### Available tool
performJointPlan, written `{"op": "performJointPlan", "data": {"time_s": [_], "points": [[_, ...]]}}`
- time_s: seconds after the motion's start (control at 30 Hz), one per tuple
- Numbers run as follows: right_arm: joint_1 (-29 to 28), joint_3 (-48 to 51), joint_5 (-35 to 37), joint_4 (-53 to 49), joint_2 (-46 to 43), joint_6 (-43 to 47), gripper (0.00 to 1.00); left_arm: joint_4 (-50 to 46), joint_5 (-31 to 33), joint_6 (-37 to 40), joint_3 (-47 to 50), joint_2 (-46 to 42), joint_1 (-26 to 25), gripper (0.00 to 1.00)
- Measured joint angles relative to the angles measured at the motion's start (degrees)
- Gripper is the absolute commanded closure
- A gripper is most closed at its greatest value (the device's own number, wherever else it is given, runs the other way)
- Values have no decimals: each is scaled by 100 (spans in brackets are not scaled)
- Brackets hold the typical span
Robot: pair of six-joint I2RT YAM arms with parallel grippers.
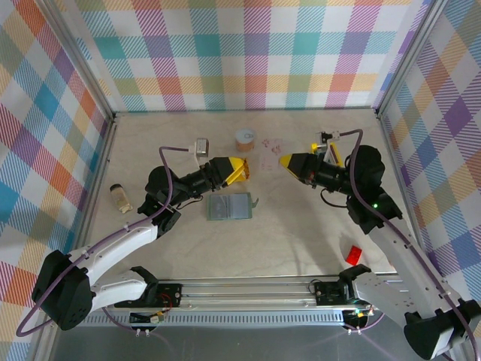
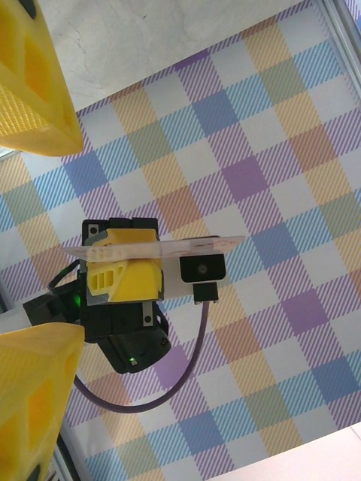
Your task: Put the credit cards into the card holder
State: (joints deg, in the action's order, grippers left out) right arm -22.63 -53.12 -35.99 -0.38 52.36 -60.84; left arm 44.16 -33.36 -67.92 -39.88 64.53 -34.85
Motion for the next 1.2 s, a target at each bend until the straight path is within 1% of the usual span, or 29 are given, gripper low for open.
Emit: {"op": "performJointPlan", "data": {"time_s": [0.27,0.57,0.67,0.73,0.87,0.9,0.93,1.0,1.03,1.07,1.13,1.2], "points": [[-267,0,83,155,232,-2,100,76,0,0,26,0,-2,52],[-562,0,138,262,474,-2,100,118,-17,0,26,116,-81,56],[-629,-2,153,297,520,0,100,120,-20,9,26,122,-101,66],[-671,-2,168,302,538,0,100,125,-28,7,26,125,-105,75],[-723,-24,190,339,586,0,100,122,-52,20,26,127,-107,91],[-732,-24,192,350,588,0,94,122,-57,15,26,127,-107,94],[-737,-24,197,363,588,-2,83,120,-55,4,26,127,-107,98],[-737,-24,243,387,588,15,63,127,-59,9,26,125,-107,100],[-737,-22,260,393,586,22,60,122,-57,13,26,125,-109,100],[-737,-22,293,402,577,22,59,120,-52,22,26,125,-109,100],[-737,-20,328,424,544,2,59,98,-42,22,26,116,-109,100],[-737,-7,343,448,501,-2,61,79,-37,22,26,96,-109,100]]}}
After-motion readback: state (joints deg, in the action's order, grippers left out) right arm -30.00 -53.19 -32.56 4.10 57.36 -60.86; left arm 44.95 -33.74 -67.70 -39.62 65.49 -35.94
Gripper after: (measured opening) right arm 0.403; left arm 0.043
